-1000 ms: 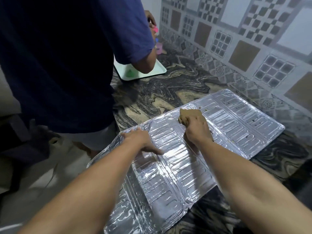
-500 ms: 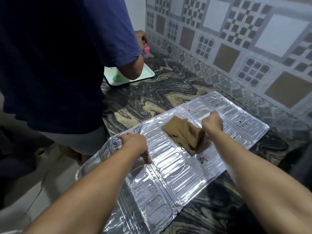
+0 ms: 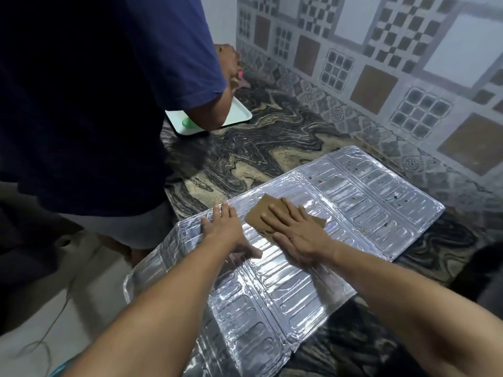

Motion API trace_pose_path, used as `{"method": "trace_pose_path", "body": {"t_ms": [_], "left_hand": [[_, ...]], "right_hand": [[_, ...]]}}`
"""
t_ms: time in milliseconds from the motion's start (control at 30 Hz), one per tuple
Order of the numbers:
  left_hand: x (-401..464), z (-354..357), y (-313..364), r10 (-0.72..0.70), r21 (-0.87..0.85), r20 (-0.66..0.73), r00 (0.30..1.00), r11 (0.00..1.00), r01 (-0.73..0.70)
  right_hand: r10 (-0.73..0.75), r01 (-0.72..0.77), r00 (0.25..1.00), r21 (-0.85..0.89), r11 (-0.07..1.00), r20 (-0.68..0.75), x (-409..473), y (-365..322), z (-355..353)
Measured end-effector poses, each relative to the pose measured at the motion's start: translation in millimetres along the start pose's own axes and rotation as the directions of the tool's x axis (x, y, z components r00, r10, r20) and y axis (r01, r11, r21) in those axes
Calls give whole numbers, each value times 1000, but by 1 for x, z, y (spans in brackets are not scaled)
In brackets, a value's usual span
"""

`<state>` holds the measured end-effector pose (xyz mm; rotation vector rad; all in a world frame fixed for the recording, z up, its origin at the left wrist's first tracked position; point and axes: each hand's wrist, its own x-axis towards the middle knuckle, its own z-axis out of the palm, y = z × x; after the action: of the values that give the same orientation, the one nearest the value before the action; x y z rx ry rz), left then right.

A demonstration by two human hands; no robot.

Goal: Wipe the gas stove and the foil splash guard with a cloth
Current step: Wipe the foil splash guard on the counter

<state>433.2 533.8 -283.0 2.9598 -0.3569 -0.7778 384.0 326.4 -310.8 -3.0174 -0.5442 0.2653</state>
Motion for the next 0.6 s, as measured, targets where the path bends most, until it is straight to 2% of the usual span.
{"method": "trace_pose_path", "body": {"t_ms": [67,200,333,467,533,600], "left_hand": [[2,3,-1,3,-5,-4,1000,1000,-3],[3,7,-3,9,-7,-13,1000,1000,-9],[4,7,-5,15,-3,-2,1000,1000,-15],[4,7,-6,24,-14,-17,1000,1000,-24],[4,8,-7,18,-24,-17,1000,1000,-18],[3,8,-7,10,-28,-19,1000,1000,-10]], "right_hand": [[-66,66,997,-14,998,-34,12,-19,8],[1,-1,996,-4,1000,-92,37,-19,6],[274,-274,959,9,962,-74,54,15,4],[584,-580,811,96,809,-20,49,48,-4],[585,-581,811,101,808,-12,49,35,-1],[457,-452,888,92,887,-48,54,8,4]]}}
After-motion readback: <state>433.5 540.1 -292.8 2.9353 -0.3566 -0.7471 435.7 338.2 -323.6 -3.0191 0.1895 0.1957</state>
